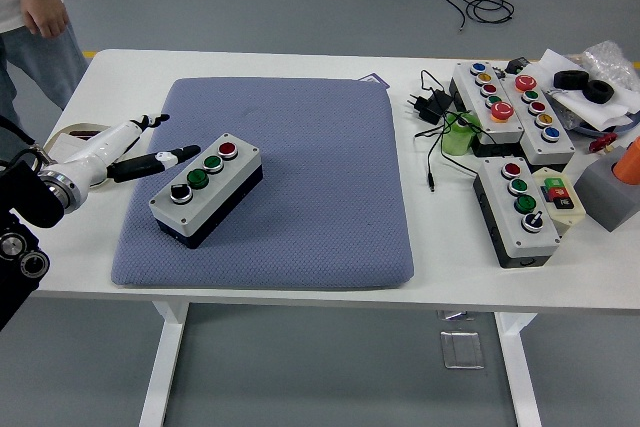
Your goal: Pick up the button,place it on the desk,press the button,press the button
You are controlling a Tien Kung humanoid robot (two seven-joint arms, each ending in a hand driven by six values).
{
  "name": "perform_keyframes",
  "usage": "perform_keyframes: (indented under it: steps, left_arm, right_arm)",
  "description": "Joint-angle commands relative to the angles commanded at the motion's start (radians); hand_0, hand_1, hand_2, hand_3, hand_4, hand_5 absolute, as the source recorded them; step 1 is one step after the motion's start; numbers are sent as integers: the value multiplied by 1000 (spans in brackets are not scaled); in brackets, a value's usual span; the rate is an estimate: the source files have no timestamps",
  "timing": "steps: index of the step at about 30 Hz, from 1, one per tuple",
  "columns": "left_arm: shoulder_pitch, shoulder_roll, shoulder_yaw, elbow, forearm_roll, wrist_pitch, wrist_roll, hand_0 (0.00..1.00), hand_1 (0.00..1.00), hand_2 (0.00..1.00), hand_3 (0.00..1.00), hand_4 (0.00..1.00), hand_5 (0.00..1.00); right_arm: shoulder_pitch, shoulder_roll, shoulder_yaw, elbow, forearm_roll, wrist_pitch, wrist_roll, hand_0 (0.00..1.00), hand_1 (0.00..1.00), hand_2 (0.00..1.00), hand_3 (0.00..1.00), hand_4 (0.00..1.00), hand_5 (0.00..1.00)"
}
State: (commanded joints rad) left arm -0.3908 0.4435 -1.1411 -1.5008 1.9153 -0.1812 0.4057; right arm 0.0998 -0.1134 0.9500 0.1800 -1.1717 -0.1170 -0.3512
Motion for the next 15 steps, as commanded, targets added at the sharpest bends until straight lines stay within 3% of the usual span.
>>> perform_keyframes:
  steps: [7,15]
  left_arm:
    - [-19,-29,41,20,238,26,54,998,998,998,998,998,998]
    - [-31,-72,71,34,185,33,110,998,998,998,998,998,998]
  right_arm:
    - [1,0,1,0,-1,-1,0,629,547,623,568,306,252]
    - [1,0,-1,0,3,-2,1,629,548,622,568,305,253]
